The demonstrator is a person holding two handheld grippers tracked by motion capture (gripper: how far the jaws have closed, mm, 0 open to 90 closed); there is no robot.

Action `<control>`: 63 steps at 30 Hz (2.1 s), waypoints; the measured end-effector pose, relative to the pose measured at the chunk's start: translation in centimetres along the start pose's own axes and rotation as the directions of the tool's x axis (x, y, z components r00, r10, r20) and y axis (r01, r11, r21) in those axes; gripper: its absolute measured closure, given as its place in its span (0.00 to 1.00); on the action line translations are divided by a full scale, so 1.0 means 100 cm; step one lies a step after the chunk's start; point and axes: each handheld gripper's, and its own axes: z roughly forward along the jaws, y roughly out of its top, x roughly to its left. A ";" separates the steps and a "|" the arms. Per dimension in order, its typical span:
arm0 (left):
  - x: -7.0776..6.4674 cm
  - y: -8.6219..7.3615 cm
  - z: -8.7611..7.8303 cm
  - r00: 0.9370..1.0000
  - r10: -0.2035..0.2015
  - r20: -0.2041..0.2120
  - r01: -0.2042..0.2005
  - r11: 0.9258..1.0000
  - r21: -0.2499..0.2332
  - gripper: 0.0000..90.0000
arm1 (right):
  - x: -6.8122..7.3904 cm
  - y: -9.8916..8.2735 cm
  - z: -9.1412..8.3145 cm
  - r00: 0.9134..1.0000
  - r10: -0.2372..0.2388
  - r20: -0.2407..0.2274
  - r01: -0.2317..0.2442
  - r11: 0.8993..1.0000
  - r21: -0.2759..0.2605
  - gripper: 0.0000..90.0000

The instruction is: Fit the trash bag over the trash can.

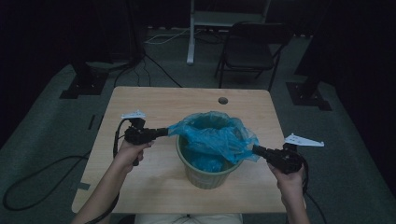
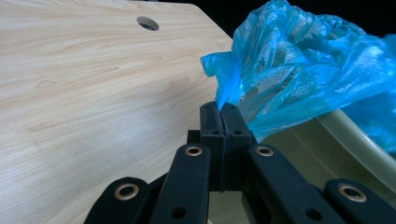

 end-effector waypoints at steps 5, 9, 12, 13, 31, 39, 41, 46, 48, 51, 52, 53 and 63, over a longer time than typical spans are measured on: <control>0.000 -0.003 0.003 1.000 0.003 0.009 -0.004 1.000 0.014 1.00 | -0.016 -0.027 0.019 0.997 0.072 -0.022 -0.070 0.994 0.084 1.00; -0.001 -0.007 0.005 0.999 -0.003 0.041 0.002 1.000 0.016 1.00 | -0.020 -0.044 0.037 0.993 0.111 -0.047 -0.105 0.987 0.122 1.00; -0.003 -0.007 0.004 0.996 -0.006 0.086 0.006 1.000 -0.002 1.00 | -0.023 -0.052 0.049 0.989 0.137 -0.064 -0.127 0.982 0.140 1.00; -0.005 -0.007 0.004 0.996 0.000 0.084 0.000 1.000 -0.001 1.00 | -0.023 -0.052 0.052 0.990 0.129 -0.059 -0.119 0.981 0.153 1.00; -0.013 -0.004 -0.003 0.988 0.015 0.151 -0.007 0.999 -0.050 1.00 | -0.038 -0.028 0.006 0.989 0.149 0.018 -0.150 0.989 0.015 0.71; -0.016 -0.003 0.000 0.988 0.019 0.152 -0.012 0.999 -0.046 1.00 | -0.013 0.019 -0.034 0.998 0.063 -0.006 -0.063 0.986 -0.153 0.58; -0.017 -0.003 0.000 0.988 0.019 0.153 -0.013 0.999 -0.045 1.00 | -0.005 0.027 -0.030 0.997 0.058 -0.053 -0.066 0.984 -0.164 0.56; -0.017 -0.002 -0.001 0.988 0.022 0.155 -0.014 0.999 -0.046 1.00 | 0.022 0.032 0.003 0.983 0.001 -0.185 -0.013 0.998 -0.064 0.49; -0.017 -0.002 -0.002 0.988 0.023 0.150 -0.017 0.999 -0.041 1.00 | 0.030 0.032 0.014 0.982 -0.022 -0.186 0.016 0.999 -0.032 0.51; -0.018 -0.002 -0.005 0.989 0.030 0.144 -0.025 0.999 -0.040 1.00 | 0.037 0.030 0.022 0.984 -0.055 -0.171 0.054 0.999 -0.010 0.85; -0.018 -0.002 -0.006 0.989 0.030 0.148 -0.024 0.999 -0.042 1.00 | 0.039 0.027 0.021 0.980 -0.054 -0.191 0.054 0.999 -0.006 0.92; -0.017 -0.003 -0.008 0.988 0.029 0.148 -0.023 0.999 -0.044 1.00 | 0.046 0.020 0.018 0.979 -0.075 -0.191 0.075 0.997 -0.007 1.00; -0.017 -0.009 -0.016 0.992 0.041 0.118 -0.041 0.999 -0.005 1.00 | 0.078 -0.032 0.019 0.942 -0.065 -0.328 0.079 0.996 0.031 1.00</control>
